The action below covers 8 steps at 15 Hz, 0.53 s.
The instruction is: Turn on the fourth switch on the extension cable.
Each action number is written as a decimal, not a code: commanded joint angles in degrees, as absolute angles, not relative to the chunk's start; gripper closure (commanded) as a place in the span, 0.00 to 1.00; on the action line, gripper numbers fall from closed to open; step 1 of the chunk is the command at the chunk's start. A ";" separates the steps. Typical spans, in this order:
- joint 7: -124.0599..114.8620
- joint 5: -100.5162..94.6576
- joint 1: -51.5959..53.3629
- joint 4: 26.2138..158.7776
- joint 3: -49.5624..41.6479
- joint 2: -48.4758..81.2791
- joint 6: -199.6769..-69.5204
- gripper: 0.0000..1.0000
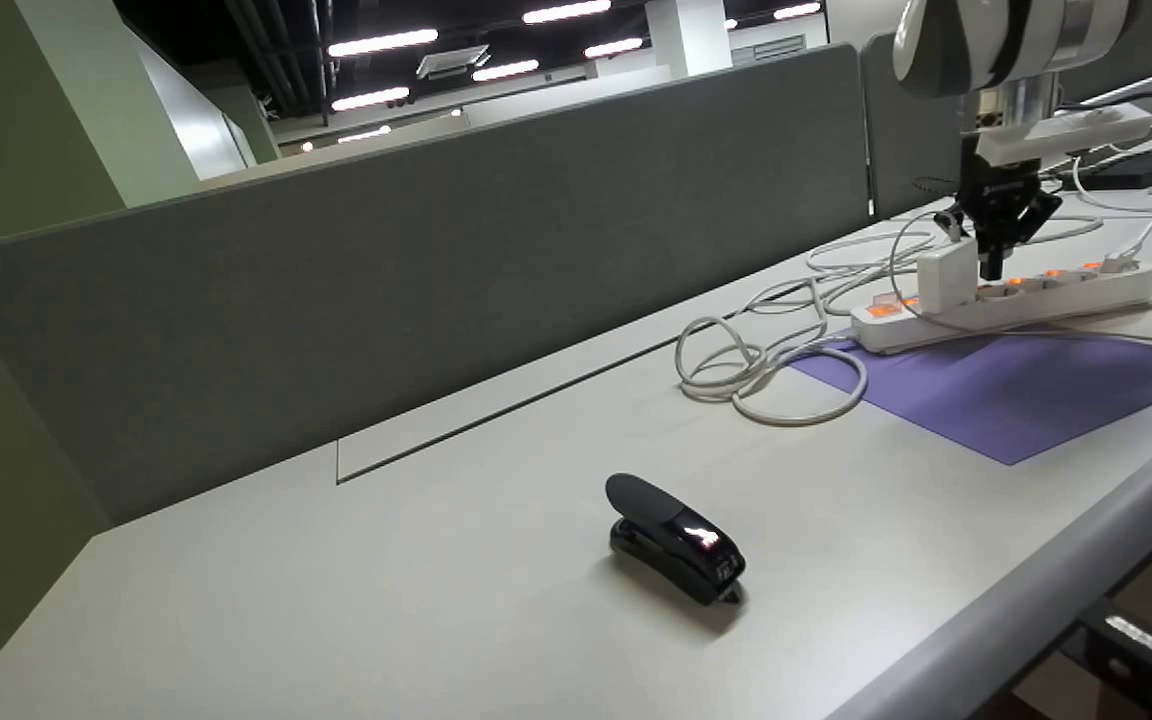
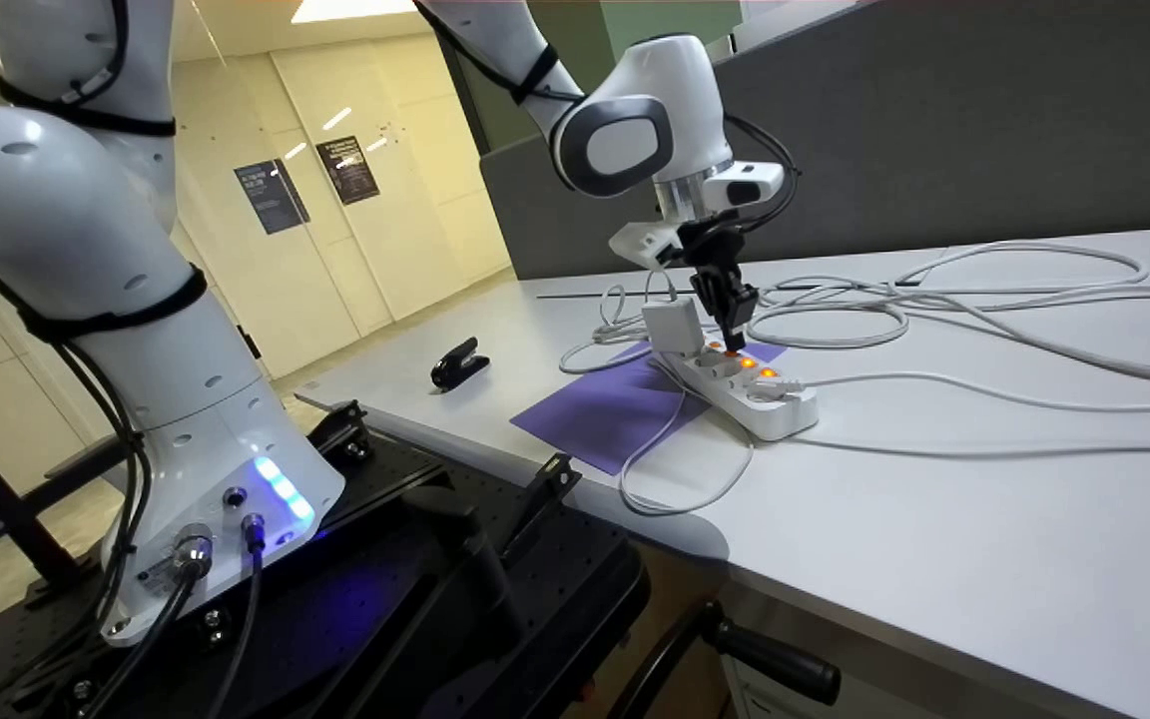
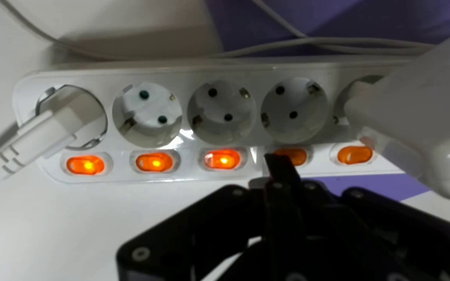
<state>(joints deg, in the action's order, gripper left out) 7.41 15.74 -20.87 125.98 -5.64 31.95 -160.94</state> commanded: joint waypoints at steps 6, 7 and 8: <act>6.26 15.76 -22.12 123.44 -4.46 33.57 -159.81 1.00; 6.30 15.78 -22.17 123.32 -4.35 33.76 -159.82 1.00; 6.24 15.82 -22.20 123.21 -4.25 34.00 -159.83 1.00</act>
<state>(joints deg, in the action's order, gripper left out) 7.41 15.74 -21.18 125.15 -5.13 32.86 -160.94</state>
